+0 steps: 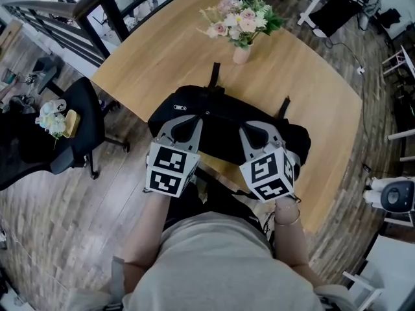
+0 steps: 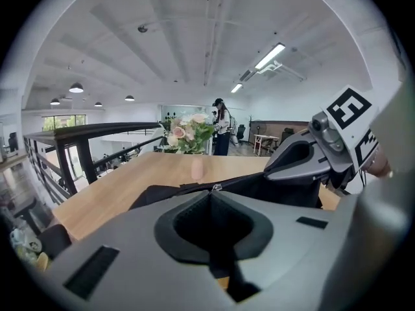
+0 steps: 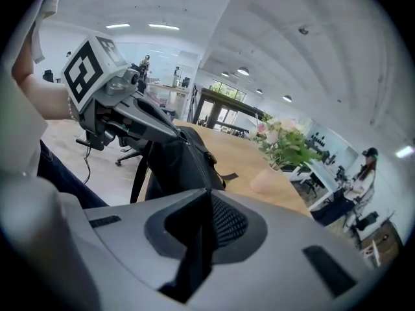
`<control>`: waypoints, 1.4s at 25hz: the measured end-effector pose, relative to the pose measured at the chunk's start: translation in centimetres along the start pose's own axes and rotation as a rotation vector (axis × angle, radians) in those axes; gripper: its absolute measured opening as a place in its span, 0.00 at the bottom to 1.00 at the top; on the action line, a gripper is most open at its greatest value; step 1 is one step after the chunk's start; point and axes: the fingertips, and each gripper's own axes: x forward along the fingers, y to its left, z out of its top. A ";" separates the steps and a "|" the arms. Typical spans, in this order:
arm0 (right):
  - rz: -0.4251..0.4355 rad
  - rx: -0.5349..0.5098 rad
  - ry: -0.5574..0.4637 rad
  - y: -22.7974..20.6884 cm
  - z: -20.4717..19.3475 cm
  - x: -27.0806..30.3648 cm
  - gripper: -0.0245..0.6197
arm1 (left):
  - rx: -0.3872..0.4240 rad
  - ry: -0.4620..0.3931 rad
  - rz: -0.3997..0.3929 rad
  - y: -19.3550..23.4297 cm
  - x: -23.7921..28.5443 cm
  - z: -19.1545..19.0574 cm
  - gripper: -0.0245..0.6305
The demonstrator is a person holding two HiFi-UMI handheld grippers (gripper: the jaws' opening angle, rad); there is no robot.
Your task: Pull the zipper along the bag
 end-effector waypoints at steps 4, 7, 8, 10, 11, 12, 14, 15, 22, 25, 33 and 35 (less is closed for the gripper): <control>-0.007 0.021 -0.004 -0.3 0.0 -0.1 0.09 | -0.042 -0.002 0.036 1.9 -1.0 -0.2 0.07; -0.009 0.037 -0.011 -0.3 0.0 -0.1 0.09 | -0.061 -0.007 0.071 3.1 -1.6 -0.4 0.07; -0.010 0.042 -0.013 -0.3 0.0 -0.1 0.09 | -0.067 -0.009 0.081 3.5 -1.8 -0.5 0.07; -0.007 0.052 -0.017 -0.4 0.0 -0.1 0.09 | -0.072 -0.010 0.093 4.0 -2.0 -0.6 0.07; -0.002 0.061 -0.021 -0.4 0.0 -0.1 0.09 | -0.073 -0.009 0.093 4.2 -2.1 -0.7 0.07; 0.002 0.070 -0.024 -0.4 0.1 -0.1 0.09 | -0.076 -0.008 0.090 4.3 -2.1 -0.7 0.07; 0.001 0.078 -0.028 -0.4 0.2 -0.1 0.09 | -0.077 -0.006 0.086 4.4 -2.2 -0.7 0.07; -0.005 0.075 -0.030 -0.3 0.3 -0.1 0.09 | -0.074 -0.005 0.087 4.3 -2.3 -0.7 0.07; -0.030 0.129 -0.058 -0.6 0.1 -0.2 0.17 | -0.077 0.020 0.078 4.1 -1.9 -1.0 0.07; -0.033 0.161 -0.070 -0.8 0.0 -0.5 0.20 | -0.096 0.023 0.069 4.6 -2.0 -1.3 0.07; -0.073 0.331 -0.172 -2.7 0.0 -3.4 0.15 | -0.127 -0.065 0.002 2.9 -2.5 2.7 0.07; -0.082 0.349 -0.193 -3.1 0.1 -4.0 0.16 | -0.110 -0.085 -0.018 2.0 -1.9 3.7 0.07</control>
